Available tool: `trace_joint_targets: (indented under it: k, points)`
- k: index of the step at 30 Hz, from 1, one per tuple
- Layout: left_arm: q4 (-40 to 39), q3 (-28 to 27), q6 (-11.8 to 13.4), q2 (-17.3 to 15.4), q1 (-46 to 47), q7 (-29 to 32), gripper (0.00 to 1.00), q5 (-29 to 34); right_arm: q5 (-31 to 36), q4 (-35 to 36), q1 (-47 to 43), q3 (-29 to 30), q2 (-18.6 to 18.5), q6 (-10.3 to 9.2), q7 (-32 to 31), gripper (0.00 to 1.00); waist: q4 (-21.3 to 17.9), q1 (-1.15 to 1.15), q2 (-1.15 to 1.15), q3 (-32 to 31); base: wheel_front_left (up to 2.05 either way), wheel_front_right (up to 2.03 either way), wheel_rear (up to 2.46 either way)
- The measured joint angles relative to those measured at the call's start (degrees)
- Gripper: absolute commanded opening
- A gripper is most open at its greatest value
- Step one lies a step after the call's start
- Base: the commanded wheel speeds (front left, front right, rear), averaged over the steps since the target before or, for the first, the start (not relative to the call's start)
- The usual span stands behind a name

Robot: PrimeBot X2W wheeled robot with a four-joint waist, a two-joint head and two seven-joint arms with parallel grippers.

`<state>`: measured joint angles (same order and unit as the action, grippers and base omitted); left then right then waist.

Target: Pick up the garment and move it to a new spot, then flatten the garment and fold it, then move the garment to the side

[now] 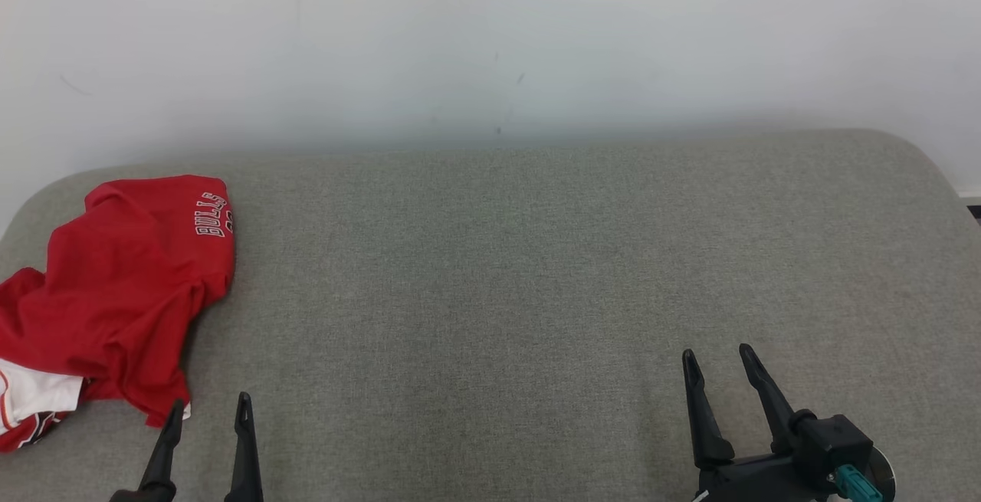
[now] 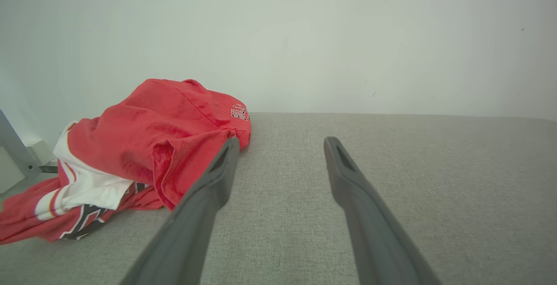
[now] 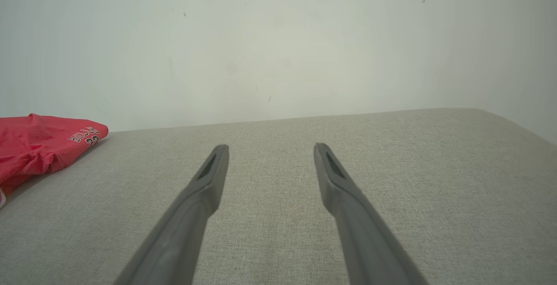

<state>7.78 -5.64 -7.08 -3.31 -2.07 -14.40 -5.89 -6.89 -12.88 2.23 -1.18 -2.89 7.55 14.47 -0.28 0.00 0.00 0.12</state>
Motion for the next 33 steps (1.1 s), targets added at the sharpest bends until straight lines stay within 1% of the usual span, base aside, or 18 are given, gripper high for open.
trace_joint_targets:
  k: [6, 16, 33]
  points:
    - [0.9, -0.9, 0.0, 0.1, -0.1, -0.6, 1.00, 2.1, 1.6, -0.9, -0.1, 0.5, 0.0, 0.00, 0.6, 1.00, -0.1, 0.00, 0.00, -0.3, 0.00, 0.00, 0.00]
    - [2.4, -1.1, 0.1, 0.2, 0.1, -0.6, 1.00, 2.7, 1.6, -2.0, 0.1, 0.9, 0.0, 0.00, 0.7, 1.00, 0.5, 0.00, 0.00, -0.6, 0.00, 0.00, 0.00]
    - [2.5, -1.3, 0.5, 0.3, 0.8, -0.6, 1.00, 3.1, 1.2, -4.7, 1.0, 0.5, 0.0, 0.00, 0.7, 1.00, 0.2, 0.00, 0.00, -0.8, 0.00, 0.00, 0.00]
